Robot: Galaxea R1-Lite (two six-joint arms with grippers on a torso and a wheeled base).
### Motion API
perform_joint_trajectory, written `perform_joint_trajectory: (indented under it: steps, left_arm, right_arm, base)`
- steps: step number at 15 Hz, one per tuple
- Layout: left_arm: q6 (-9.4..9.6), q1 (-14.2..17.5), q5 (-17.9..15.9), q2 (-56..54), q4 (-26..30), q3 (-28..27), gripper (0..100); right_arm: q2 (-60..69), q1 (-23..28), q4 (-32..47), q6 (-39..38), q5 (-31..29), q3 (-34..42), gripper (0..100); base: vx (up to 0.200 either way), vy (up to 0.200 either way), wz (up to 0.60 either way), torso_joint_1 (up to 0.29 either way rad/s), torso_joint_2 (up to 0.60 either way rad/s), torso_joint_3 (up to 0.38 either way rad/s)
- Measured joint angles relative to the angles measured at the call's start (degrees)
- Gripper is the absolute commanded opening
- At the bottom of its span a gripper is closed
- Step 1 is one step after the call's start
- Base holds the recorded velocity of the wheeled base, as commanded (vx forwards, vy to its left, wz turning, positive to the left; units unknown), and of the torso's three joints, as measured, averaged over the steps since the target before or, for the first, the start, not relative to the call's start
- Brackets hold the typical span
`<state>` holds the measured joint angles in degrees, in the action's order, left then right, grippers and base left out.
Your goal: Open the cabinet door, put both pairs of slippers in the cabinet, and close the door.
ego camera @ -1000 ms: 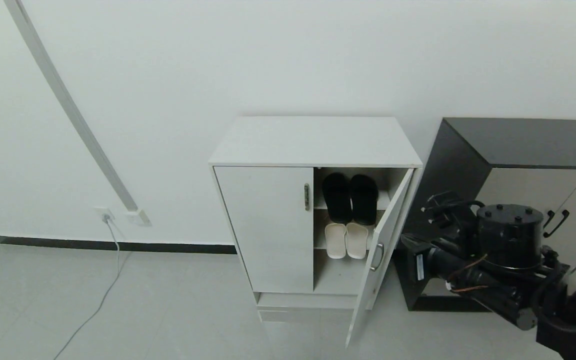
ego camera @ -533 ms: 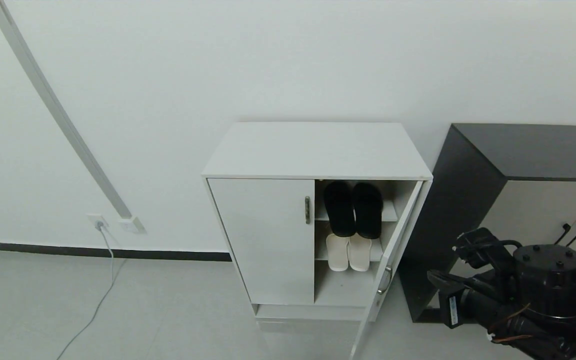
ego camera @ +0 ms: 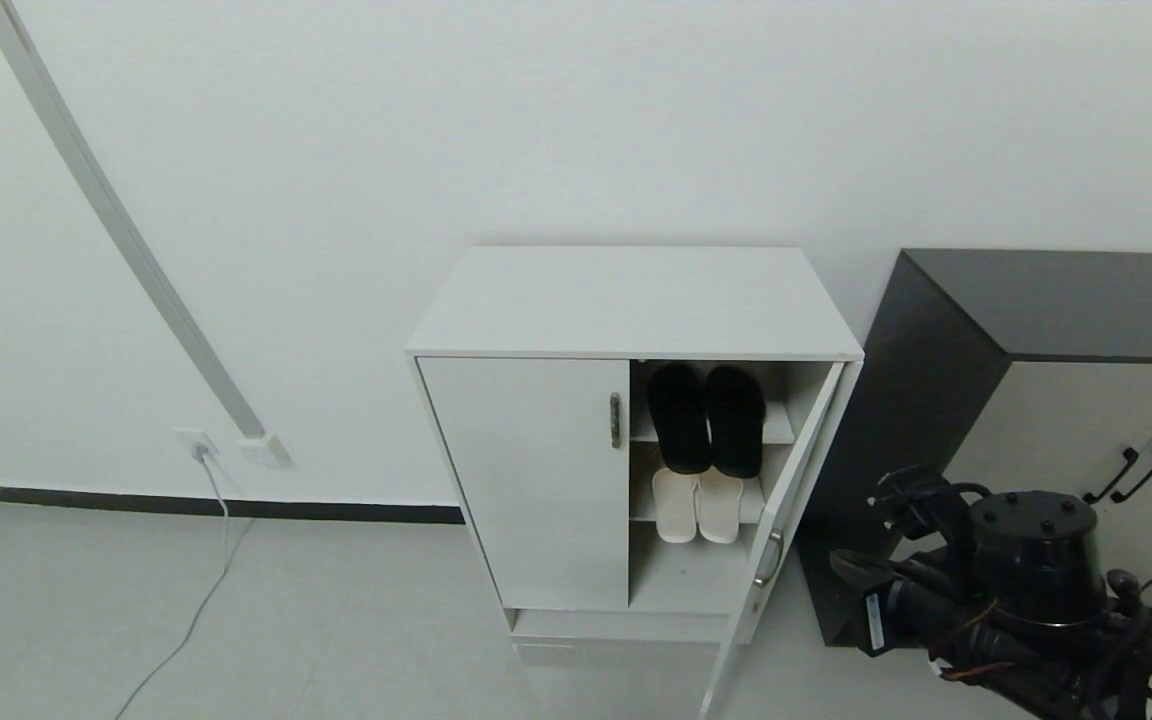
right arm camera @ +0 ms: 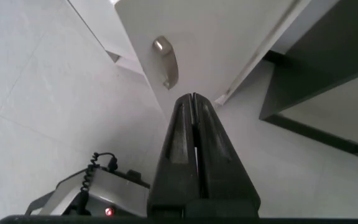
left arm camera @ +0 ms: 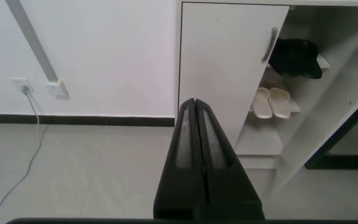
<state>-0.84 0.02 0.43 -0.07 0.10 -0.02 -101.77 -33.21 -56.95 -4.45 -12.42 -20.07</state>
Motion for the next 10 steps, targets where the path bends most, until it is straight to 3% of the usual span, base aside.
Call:
perform_joint_trajectory:
  steps: [10]
  left_arm:
    - [-0.02,0.05,0.00,0.00,0.00,-0.05,0]
  right_arm:
    - [-12.97,0.90,-2.35,0.10,1.27,-13.51,0]
  base:
    - [0.000,0.000,0.00,0.000,0.00,0.000]
